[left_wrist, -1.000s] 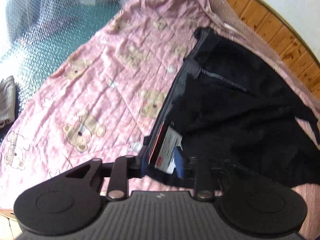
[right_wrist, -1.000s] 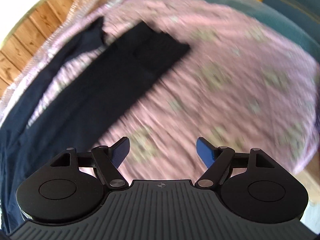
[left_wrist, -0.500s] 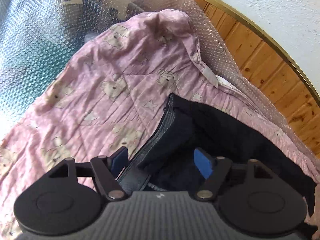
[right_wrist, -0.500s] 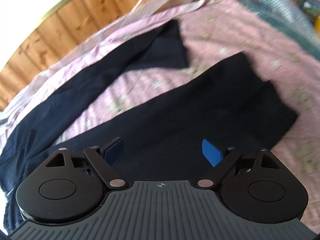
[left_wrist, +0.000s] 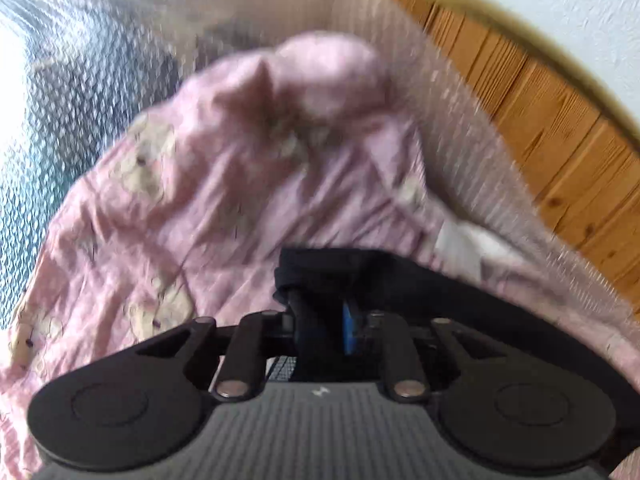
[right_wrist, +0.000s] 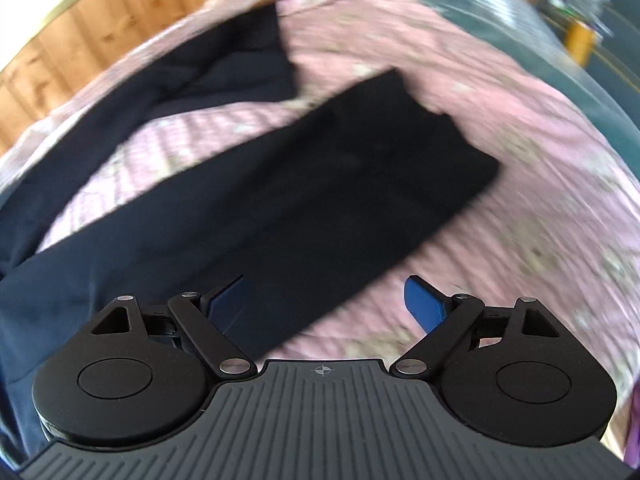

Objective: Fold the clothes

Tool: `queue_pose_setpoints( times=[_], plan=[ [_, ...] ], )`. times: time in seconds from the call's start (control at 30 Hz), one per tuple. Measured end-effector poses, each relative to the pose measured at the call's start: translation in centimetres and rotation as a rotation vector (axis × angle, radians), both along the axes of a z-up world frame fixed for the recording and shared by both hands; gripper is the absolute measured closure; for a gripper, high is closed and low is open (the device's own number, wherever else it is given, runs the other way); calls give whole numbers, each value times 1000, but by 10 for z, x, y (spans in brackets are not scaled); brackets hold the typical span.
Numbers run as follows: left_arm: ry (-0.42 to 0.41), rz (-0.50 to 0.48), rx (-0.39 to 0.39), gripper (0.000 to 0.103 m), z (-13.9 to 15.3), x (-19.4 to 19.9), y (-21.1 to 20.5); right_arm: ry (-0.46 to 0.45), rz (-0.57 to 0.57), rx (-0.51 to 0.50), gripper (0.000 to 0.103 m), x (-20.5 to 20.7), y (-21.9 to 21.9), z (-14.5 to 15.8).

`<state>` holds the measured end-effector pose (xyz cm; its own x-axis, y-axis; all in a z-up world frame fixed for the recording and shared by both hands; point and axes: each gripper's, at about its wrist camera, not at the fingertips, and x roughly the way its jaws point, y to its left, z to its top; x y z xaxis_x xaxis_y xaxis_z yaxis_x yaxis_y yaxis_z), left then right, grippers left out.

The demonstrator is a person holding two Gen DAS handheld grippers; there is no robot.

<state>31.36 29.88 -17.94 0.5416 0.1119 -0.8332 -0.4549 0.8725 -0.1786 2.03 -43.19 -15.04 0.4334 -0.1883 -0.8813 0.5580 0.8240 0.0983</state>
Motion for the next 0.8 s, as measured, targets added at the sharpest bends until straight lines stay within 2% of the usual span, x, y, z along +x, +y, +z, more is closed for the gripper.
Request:
queue_pose_setpoints(
  times=[0.07, 0.1, 0.13, 0.2, 0.23, 0.33, 0.47, 0.57, 0.67, 0.73, 0.77, 0.8],
  plan=[
    [5, -56, 10, 69, 6, -23, -3, 2, -16, -6, 15, -6, -7, 3],
    [-15, -61, 21, 56, 15, -43, -4, 1, -19, -11, 15, -8, -11, 4],
    [-35, -65, 36, 48, 24, -64, -6, -1, -23, -14, 15, -9, -15, 6],
    [-72, -67, 66, 42, 42, -114, -10, -26, -33, -5, 15, -8, -28, 10],
    [-79, -67, 55, 41, 48, -138, -11, -39, -39, 1, 15, -7, -36, 12],
    [-62, -54, -18, 40, 57, -214, -18, -78, -85, 31, 14, 6, -69, 9],
    [48, 33, -56, 40, 51, -291, -43, -118, -160, 55, 14, 28, -119, -5],
    [79, 133, -112, 40, 52, -336, -54, -111, -198, 93, 15, 47, -160, -27],
    [82, 181, -110, 40, 63, -365, -71, -66, -202, 177, 28, 70, -191, -54],
    [70, 198, -112, 40, 72, -373, -82, -34, -182, 161, 21, 84, -193, -63],
    [63, 205, -115, 40, 76, -375, -87, -14, -169, 148, 30, 91, -194, -67],
    [58, 212, -116, 40, 79, -377, -92, 19, -133, 109, 61, 100, -191, -67]
  ],
)
